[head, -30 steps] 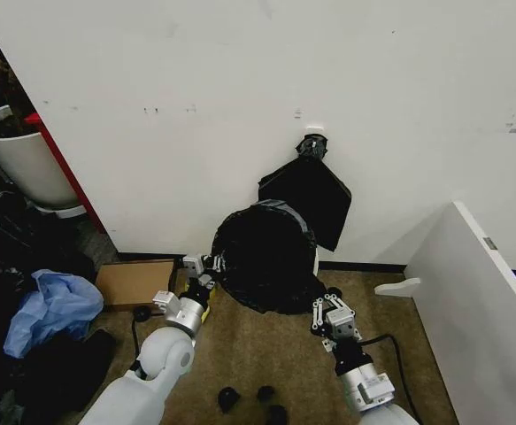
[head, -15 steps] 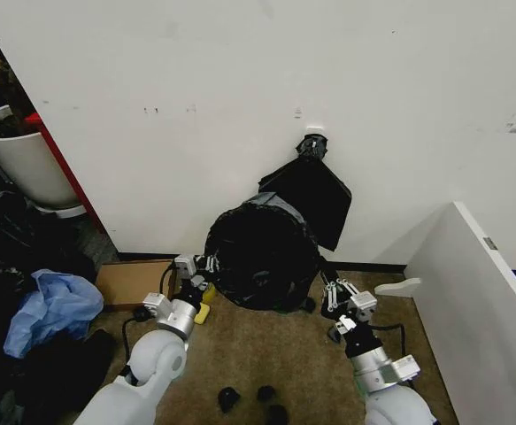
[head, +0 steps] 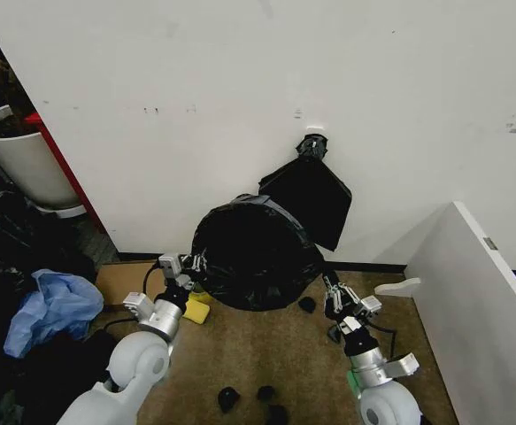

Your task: Place the garbage bag over the trash bin.

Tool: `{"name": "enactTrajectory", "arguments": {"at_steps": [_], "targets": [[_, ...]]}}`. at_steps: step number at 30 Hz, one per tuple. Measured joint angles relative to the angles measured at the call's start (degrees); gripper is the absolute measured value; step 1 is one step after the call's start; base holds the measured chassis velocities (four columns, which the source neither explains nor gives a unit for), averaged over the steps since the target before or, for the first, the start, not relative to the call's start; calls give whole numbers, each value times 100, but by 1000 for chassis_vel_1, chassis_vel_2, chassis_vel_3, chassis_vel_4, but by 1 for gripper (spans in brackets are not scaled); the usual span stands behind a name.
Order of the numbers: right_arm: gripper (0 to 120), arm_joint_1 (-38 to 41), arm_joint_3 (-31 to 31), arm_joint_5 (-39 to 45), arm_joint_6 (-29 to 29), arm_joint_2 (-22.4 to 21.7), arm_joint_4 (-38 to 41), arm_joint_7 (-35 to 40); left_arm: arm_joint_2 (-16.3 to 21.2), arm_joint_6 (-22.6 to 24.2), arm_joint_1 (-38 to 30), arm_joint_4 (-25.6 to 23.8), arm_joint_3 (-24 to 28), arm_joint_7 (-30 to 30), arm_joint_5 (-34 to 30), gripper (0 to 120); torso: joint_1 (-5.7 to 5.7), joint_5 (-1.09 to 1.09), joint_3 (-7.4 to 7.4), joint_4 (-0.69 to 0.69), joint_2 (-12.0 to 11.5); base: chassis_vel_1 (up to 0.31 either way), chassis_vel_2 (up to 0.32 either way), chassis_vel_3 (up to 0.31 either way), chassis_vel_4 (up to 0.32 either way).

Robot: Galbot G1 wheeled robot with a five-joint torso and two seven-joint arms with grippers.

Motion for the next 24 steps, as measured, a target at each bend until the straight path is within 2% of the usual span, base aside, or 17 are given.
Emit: {"name": "enactTrajectory", "arguments": {"at_steps": [3,6,7,9,13,14,15,16,17,18,19,21,23,24], "targets": [[0,28,18,-642,337,25,-310,-157,-34,21,-44,-18,23,-70,-127,1,0,0,0,-1,0,0,0,0,0],[13,199,313,-1541,934,82,-905,-389,-74,219,-150,-27,92,-214,-268,1,0,1,0,0,0,0,0,0,0],[13,199,313,-1541,934,82,-905,-389,-74,219,-150,-27,92,-214,-268,1,0,1,0,0,0,0,0,0,0],[21,253,484,-1724,1025,113,-1044,-367,-91,336,-190,-21,151,-273,-286,1,0,1,0,0,0,0,0,0,0],[33,219,555,-1636,1016,116,-927,226,-156,542,-246,48,263,-404,-285,1,0,2,0,-1,0,0,0,0,0],[36,167,590,-1485,919,111,-782,536,-201,694,-276,87,310,-541,-285,1,0,0,0,0,0,0,0,0,0],[36,167,590,-1485,919,111,-782,536,-201,694,-276,87,310,-541,-285,1,0,0,0,0,0,0,0,0,0],[46,85,632,-1211,729,103,-599,934,-255,915,-329,137,366,-824,-303,1,0,0,0,-1,0,0,0,0,0],[47,65,641,-1170,667,102,-550,1061,-268,972,-346,150,378,-901,-310,1,0,0,0,-1,0,0,0,0,0],[56,-35,672,-1127,363,101,-328,1700,-306,1166,-406,198,413,-1175,-335,1,0,0,0,0,0,0,0,0,0],[59,-160,672,-1117,69,102,-85,2295,-335,1324,-460,233,432,-1381,-373,1,0,0,0,0,0,0,0,0,0],[68,-393,619,-875,-203,62,297,2656,-363,1575,-555,258,440,-1646,-506,1,0,0,0,0,0,0,0,0,0],[69,-519,584,-753,-293,33,456,2673,-371,1677,-594,262,438,-1734,-584,1,0,0,0,1,0,0,0,0,0],[76,-799,481,-554,-443,-15,777,2585,-387,1913,-693,282,419,-1949,-850,1,0,0,0,-1,0,0,0,0,0]]}}
